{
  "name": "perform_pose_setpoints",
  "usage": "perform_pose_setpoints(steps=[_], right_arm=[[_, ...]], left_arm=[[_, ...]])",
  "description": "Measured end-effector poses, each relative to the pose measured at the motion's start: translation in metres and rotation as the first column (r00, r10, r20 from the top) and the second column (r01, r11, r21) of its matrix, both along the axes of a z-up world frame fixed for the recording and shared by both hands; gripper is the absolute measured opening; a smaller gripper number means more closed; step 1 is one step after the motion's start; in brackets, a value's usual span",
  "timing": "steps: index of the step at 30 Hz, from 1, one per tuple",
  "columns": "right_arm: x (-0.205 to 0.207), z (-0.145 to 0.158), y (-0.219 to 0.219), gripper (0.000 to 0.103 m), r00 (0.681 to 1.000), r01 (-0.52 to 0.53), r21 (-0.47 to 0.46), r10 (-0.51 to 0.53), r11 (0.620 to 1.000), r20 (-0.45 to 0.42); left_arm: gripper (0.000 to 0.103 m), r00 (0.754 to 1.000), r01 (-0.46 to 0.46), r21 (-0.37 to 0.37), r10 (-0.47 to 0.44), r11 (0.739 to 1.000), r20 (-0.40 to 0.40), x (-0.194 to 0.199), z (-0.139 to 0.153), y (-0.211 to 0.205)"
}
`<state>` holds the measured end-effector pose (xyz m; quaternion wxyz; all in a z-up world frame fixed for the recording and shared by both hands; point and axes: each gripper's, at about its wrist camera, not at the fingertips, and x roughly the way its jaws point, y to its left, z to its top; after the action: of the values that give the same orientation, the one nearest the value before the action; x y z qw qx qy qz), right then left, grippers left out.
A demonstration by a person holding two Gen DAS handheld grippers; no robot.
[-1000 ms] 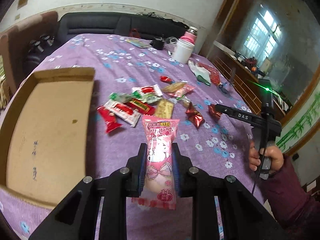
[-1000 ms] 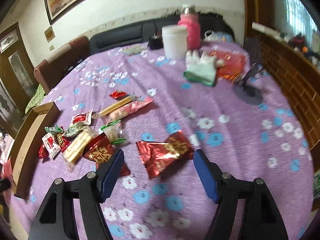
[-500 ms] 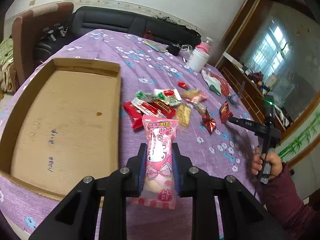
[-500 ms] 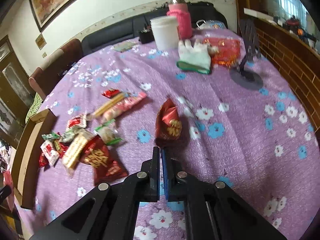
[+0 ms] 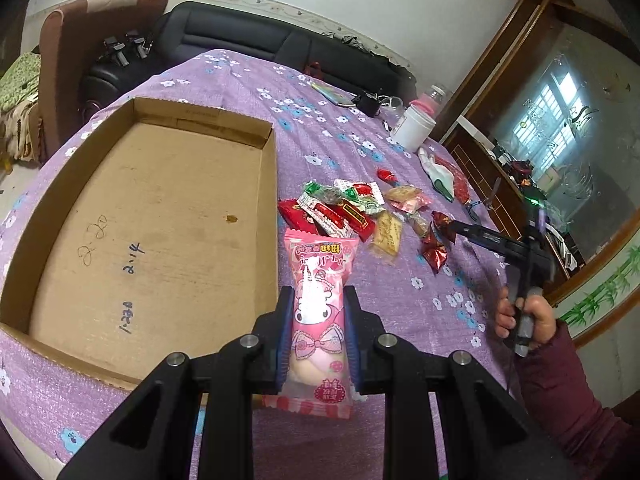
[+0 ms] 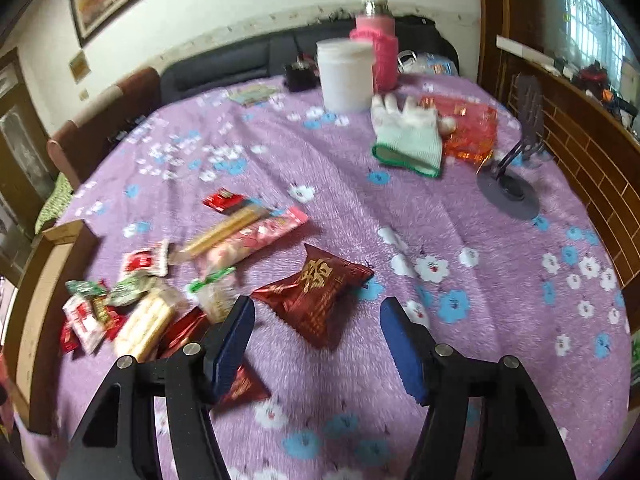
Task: Organize snacks
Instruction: 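Carry both snacks to the cardboard tray and open both grippers to drop them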
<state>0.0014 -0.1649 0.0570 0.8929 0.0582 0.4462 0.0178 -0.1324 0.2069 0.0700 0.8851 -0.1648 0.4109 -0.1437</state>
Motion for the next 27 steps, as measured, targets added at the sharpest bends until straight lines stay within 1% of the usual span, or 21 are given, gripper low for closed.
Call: perform_pose_setpoints(steps=[1,2,3,4,5,8,10,14,17,19,22,25,27], right_arm=[[0.005,-0.004,-0.001,0.066,1.0,0.007,0.008,-0.007,1.0,-0.011],[0.01,-0.008,-0.002,0.048,1.0,0.015,0.016,-0.014,1.0,-0.022],[0.014,-0.012,-0.004,0.027,0.999,0.017,0.028,-0.016,0.999,-0.037],[0.016,-0.016,-0.007,0.027,0.998,0.024,0.055,-0.02,0.998,-0.059],[0.016,-0.016,-0.008,0.026,0.998,0.027,0.068,-0.024,0.997,-0.056],[0.007,-0.007,-0.009,0.025,0.999,0.03,0.054,-0.028,0.998,-0.021],[-0.001,0.009,-0.004,0.025,1.0,0.012,0.042,-0.013,0.999,0.016],[-0.013,0.051,0.026,0.025,0.992,-0.1,0.057,0.095,0.993,0.085],[-0.015,0.074,0.066,0.026,0.972,-0.214,0.063,0.206,0.975,0.117],[-0.012,0.082,0.103,0.026,0.948,-0.305,0.078,0.296,0.949,0.116],[-0.003,0.08,0.152,0.026,0.918,-0.393,0.091,0.384,0.915,0.096],[0.013,0.069,0.209,0.026,0.885,-0.465,0.095,0.461,0.88,0.069],[0.024,0.059,0.238,0.026,0.87,-0.493,0.104,0.492,0.864,0.041]], left_arm=[[0.022,1.0,0.002,0.001,-0.002,1.0,0.001,0.0,0.001,-0.001],[0.022,1.0,0.005,0.006,-0.005,1.0,0.004,-0.001,0.002,-0.002],[0.022,1.0,0.006,0.009,-0.007,1.0,0.006,-0.002,0.003,-0.002],[0.022,1.0,0.007,0.011,-0.007,1.0,0.007,-0.003,0.004,-0.002],[0.022,1.0,0.007,0.012,-0.007,1.0,0.009,-0.003,0.006,-0.001],[0.022,1.0,0.002,0.005,-0.002,1.0,0.013,-0.001,0.011,0.007],[0.022,1.0,0.004,-0.004,-0.004,1.0,0.008,0.004,0.015,0.013],[0.022,1.0,-0.001,0.004,0.001,1.0,-0.006,0.026,0.026,0.027],[0.022,0.999,-0.028,0.012,0.028,1.0,-0.025,0.054,0.032,0.041],[0.022,0.997,-0.054,0.021,0.054,0.998,-0.046,0.078,0.032,0.05],[0.022,0.99,-0.097,0.009,0.097,0.995,-0.1,0.113,0.021,0.066],[0.022,0.98,-0.133,-0.018,0.129,0.991,-0.153,0.148,0.003,0.079],[0.022,0.972,-0.161,-0.025,0.154,0.987,-0.175,0.165,-0.008,0.086]])
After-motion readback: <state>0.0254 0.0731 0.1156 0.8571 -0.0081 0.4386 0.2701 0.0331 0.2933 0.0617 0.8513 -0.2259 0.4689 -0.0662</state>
